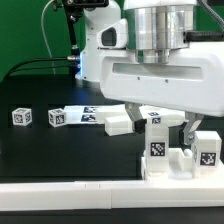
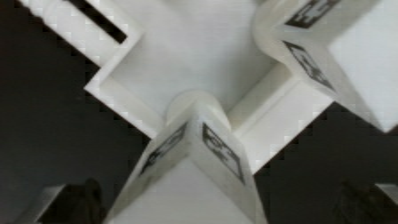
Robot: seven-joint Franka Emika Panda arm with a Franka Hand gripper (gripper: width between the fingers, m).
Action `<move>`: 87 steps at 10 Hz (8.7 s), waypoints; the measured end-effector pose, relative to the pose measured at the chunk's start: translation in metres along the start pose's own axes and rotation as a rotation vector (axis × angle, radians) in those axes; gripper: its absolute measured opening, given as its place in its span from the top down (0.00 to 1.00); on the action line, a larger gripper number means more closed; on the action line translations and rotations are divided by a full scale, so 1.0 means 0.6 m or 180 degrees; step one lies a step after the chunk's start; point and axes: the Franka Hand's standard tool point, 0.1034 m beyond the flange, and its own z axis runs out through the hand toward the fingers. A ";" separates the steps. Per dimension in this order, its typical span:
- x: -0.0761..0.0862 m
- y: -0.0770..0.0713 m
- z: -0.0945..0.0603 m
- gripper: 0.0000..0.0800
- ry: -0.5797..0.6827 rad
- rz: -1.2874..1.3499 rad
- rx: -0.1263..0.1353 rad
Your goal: Assemble chair
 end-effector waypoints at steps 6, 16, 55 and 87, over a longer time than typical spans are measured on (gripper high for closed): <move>0.006 0.014 0.009 0.36 0.0110 -0.1397 -0.0087; -0.001 -0.005 0.014 0.64 0.0111 0.2743 -0.0026; 0.003 0.005 0.023 0.56 0.0229 -0.0300 -0.0091; 0.008 0.009 0.029 0.64 0.0126 0.3179 0.0014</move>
Offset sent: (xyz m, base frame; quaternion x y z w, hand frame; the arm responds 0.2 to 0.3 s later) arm 0.0000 0.0000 0.0000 0.0000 0.0000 -0.0650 0.9979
